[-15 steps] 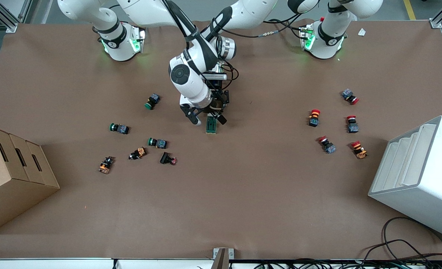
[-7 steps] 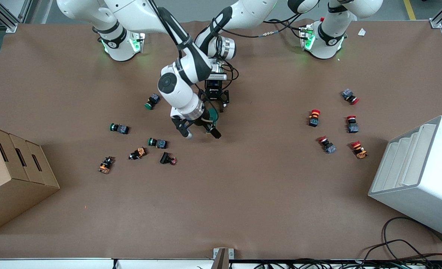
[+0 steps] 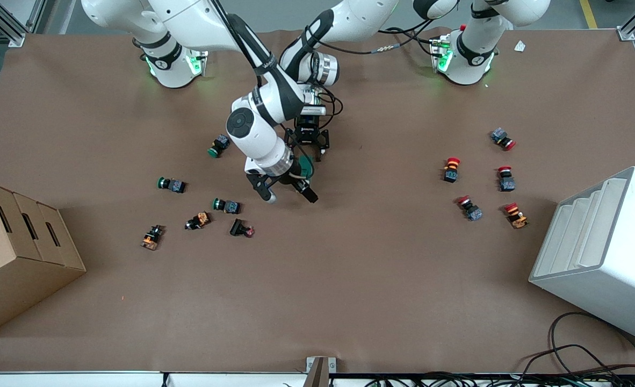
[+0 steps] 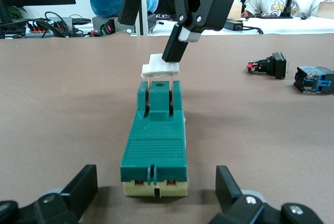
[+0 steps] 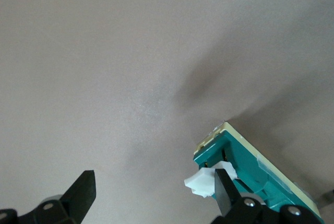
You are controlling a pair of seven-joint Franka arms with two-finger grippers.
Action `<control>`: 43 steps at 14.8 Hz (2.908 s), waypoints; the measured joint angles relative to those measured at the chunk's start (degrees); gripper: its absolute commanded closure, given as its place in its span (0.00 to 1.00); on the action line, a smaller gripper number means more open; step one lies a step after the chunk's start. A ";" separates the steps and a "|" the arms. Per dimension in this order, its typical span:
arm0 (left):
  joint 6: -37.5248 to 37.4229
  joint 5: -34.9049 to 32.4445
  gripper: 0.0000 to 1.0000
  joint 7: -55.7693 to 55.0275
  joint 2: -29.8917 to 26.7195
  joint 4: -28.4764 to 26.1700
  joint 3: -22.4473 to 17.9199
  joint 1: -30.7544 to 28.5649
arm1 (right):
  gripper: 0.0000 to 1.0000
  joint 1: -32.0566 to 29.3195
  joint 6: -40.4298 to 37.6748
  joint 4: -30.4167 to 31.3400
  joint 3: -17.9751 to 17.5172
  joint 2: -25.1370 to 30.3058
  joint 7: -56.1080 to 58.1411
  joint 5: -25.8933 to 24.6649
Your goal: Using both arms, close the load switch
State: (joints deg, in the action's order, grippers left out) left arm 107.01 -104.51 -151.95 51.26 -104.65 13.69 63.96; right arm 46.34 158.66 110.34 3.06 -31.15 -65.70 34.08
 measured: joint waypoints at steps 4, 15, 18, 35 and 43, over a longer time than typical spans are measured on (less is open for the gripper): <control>0.00 0.00 0.00 0.00 0.00 0.00 0.00 0.00 | 0.00 0.08 0.11 -1.03 -0.01 -1.44 0.10 -0.02; -0.01 0.00 0.00 0.00 0.00 0.01 0.00 0.00 | 0.00 -0.34 0.08 -5.91 0.09 -7.17 0.11 -0.58; -0.01 0.00 0.00 0.00 0.00 0.01 0.00 0.00 | 0.00 -1.14 -1.32 -7.27 0.25 -7.74 0.72 -0.98; -0.03 0.01 0.00 0.00 0.01 0.03 0.00 0.02 | 0.00 -25.88 -47.38 -13.64 4.36 10.99 35.35 -23.96; -0.03 0.16 0.00 0.00 0.01 0.11 0.02 0.00 | 0.00 -42.67 -59.56 -15.53 4.83 21.25 68.33 -32.84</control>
State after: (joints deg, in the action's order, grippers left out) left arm 106.97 -104.35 -151.95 51.27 -104.54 13.71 63.96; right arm 3.68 99.10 94.82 7.89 -9.89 2.63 1.23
